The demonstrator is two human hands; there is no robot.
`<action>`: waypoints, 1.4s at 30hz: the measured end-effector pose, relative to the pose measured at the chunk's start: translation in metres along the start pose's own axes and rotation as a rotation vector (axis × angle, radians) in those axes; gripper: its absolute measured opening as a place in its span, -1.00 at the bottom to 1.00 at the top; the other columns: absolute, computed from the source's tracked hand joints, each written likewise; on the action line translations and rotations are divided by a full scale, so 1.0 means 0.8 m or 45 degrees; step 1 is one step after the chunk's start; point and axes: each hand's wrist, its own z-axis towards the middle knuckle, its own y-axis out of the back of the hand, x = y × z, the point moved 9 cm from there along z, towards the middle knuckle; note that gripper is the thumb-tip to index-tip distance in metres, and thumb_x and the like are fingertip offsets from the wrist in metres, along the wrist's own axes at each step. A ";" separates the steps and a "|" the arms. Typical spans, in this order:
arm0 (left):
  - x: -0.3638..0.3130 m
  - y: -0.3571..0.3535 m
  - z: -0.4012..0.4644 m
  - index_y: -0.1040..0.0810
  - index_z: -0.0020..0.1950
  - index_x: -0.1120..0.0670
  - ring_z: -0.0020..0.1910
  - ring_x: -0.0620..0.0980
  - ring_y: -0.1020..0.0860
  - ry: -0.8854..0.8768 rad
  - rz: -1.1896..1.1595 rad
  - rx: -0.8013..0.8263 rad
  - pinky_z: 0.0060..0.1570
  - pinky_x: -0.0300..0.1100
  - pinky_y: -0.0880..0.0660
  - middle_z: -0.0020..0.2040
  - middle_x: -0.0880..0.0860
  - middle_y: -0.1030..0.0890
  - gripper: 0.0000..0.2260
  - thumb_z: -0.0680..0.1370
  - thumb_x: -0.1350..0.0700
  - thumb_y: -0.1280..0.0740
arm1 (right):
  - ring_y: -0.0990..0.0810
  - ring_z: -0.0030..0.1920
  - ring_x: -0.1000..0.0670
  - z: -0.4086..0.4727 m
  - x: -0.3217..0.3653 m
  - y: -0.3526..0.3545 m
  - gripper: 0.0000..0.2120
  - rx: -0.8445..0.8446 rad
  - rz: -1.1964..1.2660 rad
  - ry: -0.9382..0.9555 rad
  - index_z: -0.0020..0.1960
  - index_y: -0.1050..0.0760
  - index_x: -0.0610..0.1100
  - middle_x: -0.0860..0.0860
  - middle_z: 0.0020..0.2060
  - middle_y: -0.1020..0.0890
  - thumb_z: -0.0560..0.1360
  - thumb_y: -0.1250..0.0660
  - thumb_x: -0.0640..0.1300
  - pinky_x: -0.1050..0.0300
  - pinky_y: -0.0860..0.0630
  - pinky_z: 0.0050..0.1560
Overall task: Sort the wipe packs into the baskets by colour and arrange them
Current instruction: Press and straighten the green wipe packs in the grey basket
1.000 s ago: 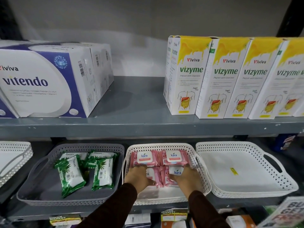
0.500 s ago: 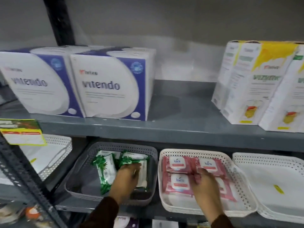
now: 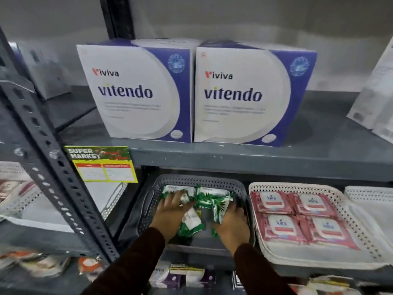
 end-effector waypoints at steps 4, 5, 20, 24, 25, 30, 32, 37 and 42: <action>0.002 0.000 0.003 -0.27 0.42 -0.31 0.44 0.15 -0.21 -0.098 0.059 0.174 0.32 0.14 -0.37 0.52 0.02 -0.16 -0.30 0.49 0.38 -0.24 | -0.43 0.34 -0.27 0.000 -0.002 -0.006 -0.19 -0.016 -0.096 -0.021 0.52 -0.16 -0.22 -0.26 0.38 -0.40 0.48 -0.46 0.09 -0.12 -0.49 0.24; 0.006 0.000 0.003 -0.28 0.41 -0.32 0.41 0.15 -0.26 -0.080 0.049 0.204 0.30 0.12 -0.40 0.48 0.05 -0.21 -0.31 0.50 0.37 -0.25 | -0.44 0.34 -0.26 0.000 -0.002 -0.006 -0.23 -0.006 -0.126 -0.024 0.52 -0.18 -0.19 -0.25 0.38 -0.41 0.47 -0.48 0.02 -0.12 -0.50 0.25; 0.047 -0.026 -0.014 -0.11 0.53 -0.23 0.21 0.19 -0.44 0.110 -0.079 0.197 0.21 0.00 -0.52 0.28 0.17 -0.40 -0.33 0.57 0.24 -0.32 | -0.67 -0.08 -0.07 -0.004 0.014 -0.025 -0.29 0.206 -0.191 0.262 0.38 -0.44 0.07 -0.08 0.10 -0.66 0.43 -0.15 -0.56 0.01 -0.58 -0.05; 0.051 -0.033 -0.009 -0.13 0.52 -0.24 0.25 0.17 -0.38 0.084 -0.140 0.220 0.29 0.02 -0.46 0.35 0.18 -0.31 -0.33 0.55 0.19 -0.37 | -0.58 0.30 -0.04 0.004 0.035 -0.029 -0.18 0.199 -0.112 0.415 0.48 -0.39 0.06 -0.10 0.43 -0.49 0.42 -0.16 -0.63 0.08 -0.51 0.32; 0.052 -0.035 -0.007 -0.13 0.52 -0.24 0.28 0.18 -0.37 0.073 -0.138 0.229 0.32 0.01 -0.44 0.37 0.19 -0.29 -0.33 0.55 0.19 -0.36 | -0.55 0.34 -0.04 0.004 0.038 -0.031 -0.17 0.196 -0.103 0.432 0.49 -0.38 0.06 -0.10 0.45 -0.47 0.41 -0.16 -0.63 0.08 -0.49 0.36; 0.060 -0.046 -0.001 -0.04 0.53 -0.25 0.38 0.22 -0.29 0.029 -0.141 0.268 0.41 0.08 -0.32 0.41 0.18 -0.22 -0.32 0.58 0.19 -0.29 | -0.21 0.57 -0.13 0.008 0.026 -0.046 -0.21 0.316 -0.122 0.379 0.54 -0.27 0.14 -0.08 0.60 -0.15 0.46 -0.28 -0.46 -0.06 -0.32 0.51; 0.066 -0.047 0.002 0.11 0.55 -0.22 0.43 0.23 -0.21 0.081 -0.220 0.266 0.43 0.17 -0.23 0.45 0.17 -0.19 -0.31 0.59 -0.01 -0.28 | 0.12 0.62 -0.12 0.013 0.022 -0.048 -0.33 0.329 -0.078 0.362 0.57 -0.20 0.15 -0.03 0.64 0.04 0.53 -0.32 -0.18 -0.20 0.02 0.60; 0.067 -0.024 0.048 0.18 0.57 0.01 0.54 0.09 0.14 0.126 -0.320 -0.028 0.47 0.05 0.19 0.60 0.07 0.09 -0.38 0.65 -0.21 -0.01 | 0.23 0.62 -0.12 0.054 0.050 -0.043 -0.38 0.094 -0.345 0.482 0.64 0.08 -0.07 -0.10 0.64 0.11 0.66 -0.02 0.05 -0.22 0.25 0.58; 0.045 -0.073 0.066 0.22 0.57 0.07 0.53 0.07 0.25 0.029 -0.187 0.255 0.52 0.08 0.24 0.58 0.04 0.20 -0.45 0.68 -0.14 0.11 | 0.29 0.61 -0.03 0.082 0.057 -0.075 -0.40 0.210 -0.442 0.466 0.63 0.21 -0.03 -0.02 0.63 0.20 0.68 0.12 0.13 -0.16 0.33 0.57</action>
